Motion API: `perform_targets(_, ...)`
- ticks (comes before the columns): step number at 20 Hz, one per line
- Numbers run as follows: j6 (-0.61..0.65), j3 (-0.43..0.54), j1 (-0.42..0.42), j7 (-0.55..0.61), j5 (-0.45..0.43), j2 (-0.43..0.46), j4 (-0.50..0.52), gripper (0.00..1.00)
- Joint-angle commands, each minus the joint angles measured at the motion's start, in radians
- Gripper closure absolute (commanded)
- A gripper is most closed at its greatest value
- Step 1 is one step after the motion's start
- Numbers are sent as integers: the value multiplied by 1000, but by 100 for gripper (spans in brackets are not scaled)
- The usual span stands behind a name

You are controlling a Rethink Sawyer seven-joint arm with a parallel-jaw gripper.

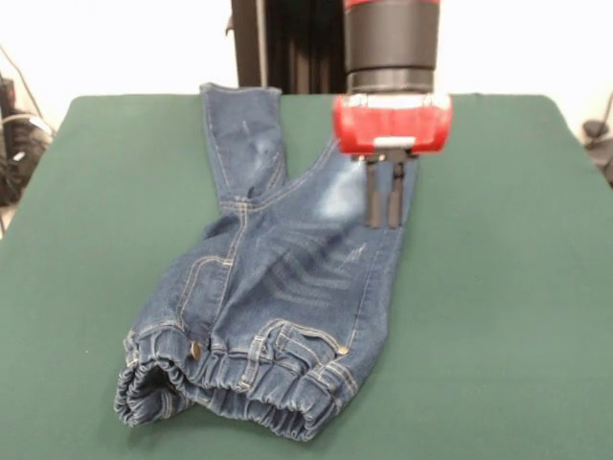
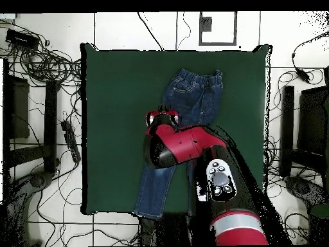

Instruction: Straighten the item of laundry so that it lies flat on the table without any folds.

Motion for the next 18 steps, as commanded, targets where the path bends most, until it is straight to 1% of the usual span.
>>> perform_targets(1,124,144,-45,11,26,70,24,0)
perform_targets(4,127,151,-47,7,22,73,22,0)
perform_targets(7,149,189,-74,-19,19,81,27,0)
perform_targets(10,140,214,-90,-32,5,85,30,0)
perform_targets(14,66,230,-95,-14,-25,78,34,0)
perform_targets(15,32,235,-97,-5,-37,65,43,0)
perform_targets(18,5,269,-116,-5,-54,31,73,0)
